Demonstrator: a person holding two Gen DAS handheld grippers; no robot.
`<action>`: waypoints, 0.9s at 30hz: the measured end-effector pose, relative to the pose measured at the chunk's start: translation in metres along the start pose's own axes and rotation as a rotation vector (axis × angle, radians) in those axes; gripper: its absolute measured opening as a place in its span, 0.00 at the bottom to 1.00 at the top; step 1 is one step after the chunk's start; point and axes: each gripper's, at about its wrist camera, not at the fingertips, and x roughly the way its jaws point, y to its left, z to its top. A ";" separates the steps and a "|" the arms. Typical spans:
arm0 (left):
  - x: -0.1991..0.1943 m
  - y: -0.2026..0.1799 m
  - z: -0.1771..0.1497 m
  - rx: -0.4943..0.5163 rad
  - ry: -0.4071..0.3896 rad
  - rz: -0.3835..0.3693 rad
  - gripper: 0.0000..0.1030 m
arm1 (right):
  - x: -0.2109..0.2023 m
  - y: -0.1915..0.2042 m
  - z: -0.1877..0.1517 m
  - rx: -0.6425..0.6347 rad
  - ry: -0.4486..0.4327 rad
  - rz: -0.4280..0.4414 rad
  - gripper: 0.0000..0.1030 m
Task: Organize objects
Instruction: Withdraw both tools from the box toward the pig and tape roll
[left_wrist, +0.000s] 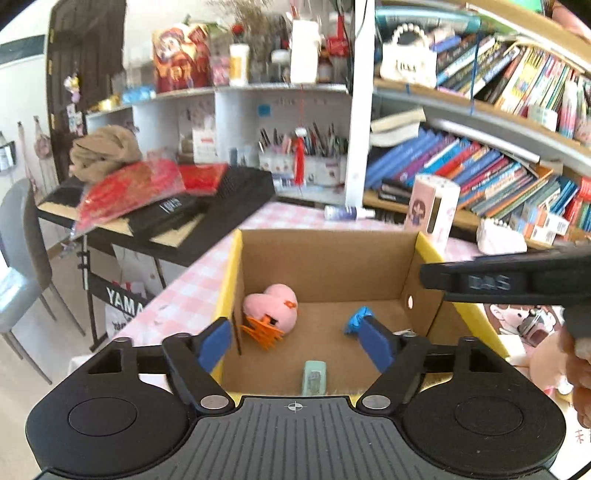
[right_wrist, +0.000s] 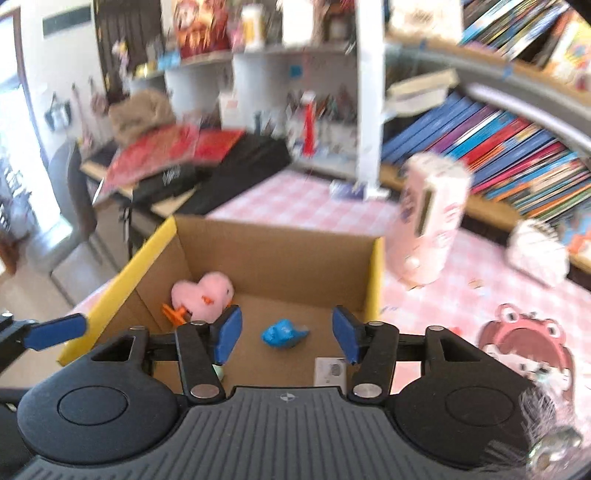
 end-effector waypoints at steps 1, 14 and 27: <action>-0.006 0.001 -0.002 -0.001 -0.006 0.006 0.86 | -0.010 -0.001 -0.005 0.006 -0.023 -0.018 0.54; -0.060 0.022 -0.056 -0.037 0.038 0.031 0.95 | -0.088 0.025 -0.091 0.033 -0.091 -0.187 0.87; -0.114 0.031 -0.109 -0.002 0.079 0.028 0.95 | -0.133 0.065 -0.156 0.033 -0.005 -0.212 0.93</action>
